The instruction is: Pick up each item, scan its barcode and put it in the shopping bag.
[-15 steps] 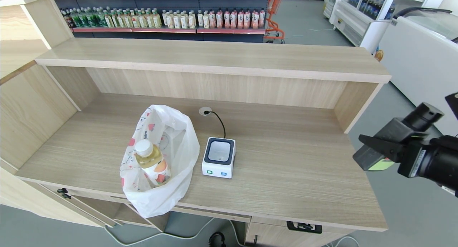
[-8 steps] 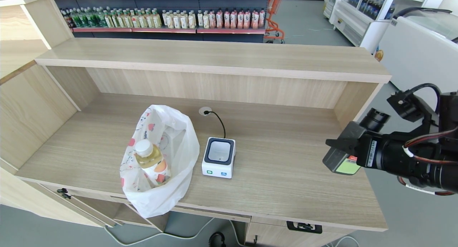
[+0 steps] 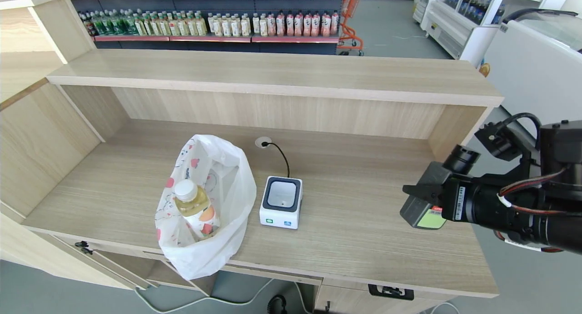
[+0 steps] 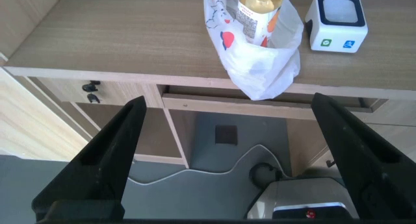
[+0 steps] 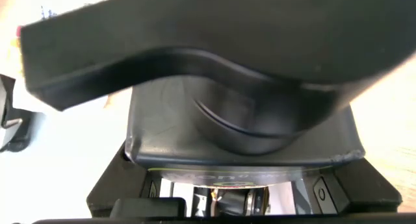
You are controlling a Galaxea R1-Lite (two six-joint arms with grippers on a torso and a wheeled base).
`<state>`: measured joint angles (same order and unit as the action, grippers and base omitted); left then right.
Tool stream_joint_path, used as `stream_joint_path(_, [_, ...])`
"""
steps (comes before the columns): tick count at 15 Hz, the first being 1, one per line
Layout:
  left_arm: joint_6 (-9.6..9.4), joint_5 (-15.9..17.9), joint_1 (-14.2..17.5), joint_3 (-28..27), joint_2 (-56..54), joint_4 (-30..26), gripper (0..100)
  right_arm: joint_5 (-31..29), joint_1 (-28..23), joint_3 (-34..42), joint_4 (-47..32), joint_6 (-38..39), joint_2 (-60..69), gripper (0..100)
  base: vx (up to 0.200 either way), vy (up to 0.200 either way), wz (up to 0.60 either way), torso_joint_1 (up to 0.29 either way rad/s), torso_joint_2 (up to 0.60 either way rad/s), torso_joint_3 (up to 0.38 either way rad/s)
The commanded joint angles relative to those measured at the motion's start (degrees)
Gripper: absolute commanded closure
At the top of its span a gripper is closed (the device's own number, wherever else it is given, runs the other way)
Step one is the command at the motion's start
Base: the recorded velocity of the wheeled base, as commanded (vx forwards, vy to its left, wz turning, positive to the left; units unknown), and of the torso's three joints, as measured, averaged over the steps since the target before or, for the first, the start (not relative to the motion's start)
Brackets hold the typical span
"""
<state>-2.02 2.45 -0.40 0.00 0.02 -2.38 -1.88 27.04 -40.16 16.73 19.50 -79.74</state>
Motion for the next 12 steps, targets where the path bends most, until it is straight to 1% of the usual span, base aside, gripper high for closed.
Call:
stream_joint_path(1, [0.0, 0.01, -0.04, 0.0, -0.02, 0.0, 0, 0.12, 1.26, -0.01, 0.06, 0.01, -0.24, 100, 0.0, 0.2, 0.0, 0.002, 0.0, -0.002])
stream_joint_path(4, [0.0, 0.01, -0.04, 0.0, -0.02, 0.0, 0, -0.06, 3.11, -0.71, 0.33, 0.18, -2.0, 100, 0.0, 0.2, 0.0, 0.006, 0.0, 0.004])
stream_joint_path(6, [0.0, 0.01, -0.04, 0.0, -0.02, 0.0, 0, -0.32, 3.11, -3.35, 0.33, 0.18, -4.64, 100, 0.0, 0.2, 0.0, 0.002, 0.0, 0.0])
stream_joint_path(8, [0.0, 0.01, -0.04, 0.0, -0.02, 0.0, 0, -3.04, 2.93, -6.07, 0.33, 0.18, -7.62, 100, 0.0, 0.2, 0.0, 0.002, 0.0, 0.005])
stream_joint_path(9, [0.0, 0.01, -0.04, 0.0, -0.02, 0.0, 0, -5.68, 3.02, -8.01, 0.41, 0.09, -10.17, 100, 0.0, 0.2, 0.0, 0.012, 0.0, -0.002])
stream_joint_path(11, [-0.26, 0.01, -0.04, 0.0, -0.02, 0.0, 0, -7.18, 3.2, -10.29, 0.41, 0.09, -12.9, 100, 0.0, 0.2, 0.0, 0.002, 0.0, 0.002])
stream_joint_path(12, [-0.26, 0.01, -0.04, 0.0, -0.02, 0.0, 0, -7.88, 3.2, -11.26, 0.41, 0.01, -14.48, 100, 0.0, 0.0, 0.0, 0.0, 0.0, 0.0])
